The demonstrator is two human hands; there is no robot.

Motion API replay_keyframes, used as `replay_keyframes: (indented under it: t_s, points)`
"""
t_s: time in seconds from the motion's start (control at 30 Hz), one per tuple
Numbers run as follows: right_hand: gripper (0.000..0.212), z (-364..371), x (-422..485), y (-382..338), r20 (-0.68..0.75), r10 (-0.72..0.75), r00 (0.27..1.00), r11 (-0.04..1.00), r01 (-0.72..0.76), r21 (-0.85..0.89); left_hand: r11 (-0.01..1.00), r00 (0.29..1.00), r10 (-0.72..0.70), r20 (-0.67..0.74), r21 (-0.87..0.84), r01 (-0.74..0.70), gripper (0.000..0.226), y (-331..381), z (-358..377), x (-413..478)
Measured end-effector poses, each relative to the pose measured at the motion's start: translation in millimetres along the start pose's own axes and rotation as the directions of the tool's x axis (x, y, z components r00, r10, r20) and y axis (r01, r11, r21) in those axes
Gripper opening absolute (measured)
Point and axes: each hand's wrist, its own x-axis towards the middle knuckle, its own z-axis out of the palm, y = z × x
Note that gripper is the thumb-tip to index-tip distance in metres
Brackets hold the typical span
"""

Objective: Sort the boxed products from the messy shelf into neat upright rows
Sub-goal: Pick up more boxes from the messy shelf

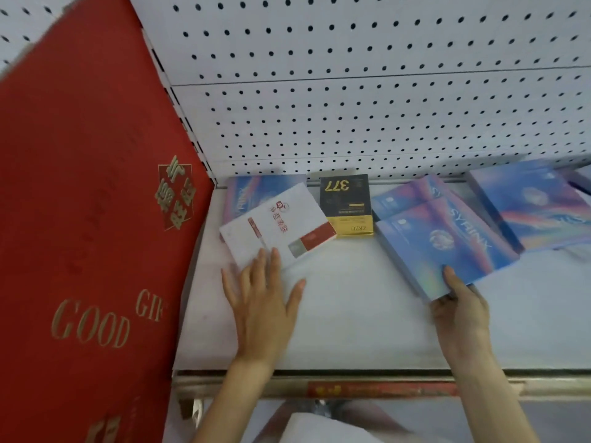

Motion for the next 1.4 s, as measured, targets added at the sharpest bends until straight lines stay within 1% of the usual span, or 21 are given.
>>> replay_keyframes:
  t_s: [0.07,0.13,0.17,0.2,0.23,0.33,0.37,0.43,0.5,0.6,0.7,0.8,0.9,0.93,1.03,1.1,1.27,1.4]
  points:
    - [0.041,-1,0,0,0.009,0.0,1.0,1.0,0.0,0.017,0.994,0.999,-0.024,-0.033,-0.103,0.021,0.061,7,-4,-13]
    - [0.042,-2,-1,-1,0.021,0.003,1.0,1.0,-0.004,0.021,0.958,0.982,-0.152,-0.112,-0.263,0.118,0.056,3,-15,2]
    - [0.042,-2,-3,-2,0.03,0.005,1.0,1.0,-0.005,0.016,0.939,0.967,-0.21,-0.145,-0.307,0.158,0.054,-2,-21,16]
    - [0.041,-3,-4,-3,0.037,0.005,0.999,1.0,-0.006,0.012,0.931,0.957,-0.24,-0.161,-0.316,0.18,0.054,-10,-27,32]
    - [0.041,-3,-6,-4,0.038,0.004,0.999,1.0,-0.005,0.011,0.932,0.959,-0.246,-0.138,-0.307,0.195,0.054,-18,-31,49]
    - [0.037,-7,-12,-4,0.008,0.015,1.0,1.0,-0.015,0.0,0.946,0.97,-0.232,0.071,-0.214,0.242,0.065,-40,-31,75]
    - [0.035,-10,-15,-4,0.003,0.022,1.0,1.0,-0.021,-0.011,0.958,0.97,-0.218,0.105,-0.168,0.233,0.068,-44,-26,74]
    - [0.032,-17,-23,-4,0.014,0.031,0.999,0.999,-0.03,-0.031,0.971,0.978,-0.189,0.092,-0.132,0.2,0.071,-49,-17,64]
    - [0.029,-23,-32,-2,0.026,0.032,0.999,0.999,-0.03,-0.041,0.957,0.977,-0.201,0.075,-0.196,0.212,0.072,-51,-10,55]
    - [0.031,-29,-47,-2,0.005,0.025,1.0,0.999,-0.025,-0.033,0.928,0.97,-0.213,0.114,-0.286,0.237,0.07,-51,-4,47]
    - [0.031,-28,-62,-3,0.002,-0.019,1.0,0.999,0.02,-0.032,0.849,0.949,-0.24,0.206,-0.429,0.308,0.063,-50,-4,35]
    - [0.034,-30,-79,-4,-0.009,-0.06,0.998,0.998,0.06,0.017,0.793,0.935,-0.229,0.271,-0.506,0.341,0.044,-44,-8,24]
    - [0.044,-41,-98,-8,-0.006,-0.025,1.0,0.999,0.025,0.032,0.716,0.924,-0.225,0.308,-0.592,0.371,0.032,-30,-18,9]
    - [0.045,-47,-103,-10,-0.013,-0.012,1.0,0.999,0.012,0.04,0.67,0.921,-0.228,0.316,-0.635,0.384,0.029,-22,-22,1]
    - [0.04,-69,-121,-16,-0.029,0.029,0.999,0.998,-0.027,0.057,0.46,0.902,-0.232,0.364,-0.776,0.431,0.019,11,-35,-28]
    - [0.032,-84,-132,-22,-0.025,0.035,0.999,0.996,-0.033,0.078,0.385,0.899,-0.205,0.387,-0.813,0.438,0.015,40,-42,-49]
    - [0.03,-148,-153,-64,-0.086,-0.045,0.995,0.995,0.052,0.088,0.332,0.915,-0.135,0.381,-0.852,0.404,0.021,122,-45,-100]
    - [0.029,-232,-165,-110,-0.146,-0.087,0.985,0.991,0.101,0.089,0.255,0.907,0.041,0.418,-0.883,0.395,0.02,206,-34,-142]
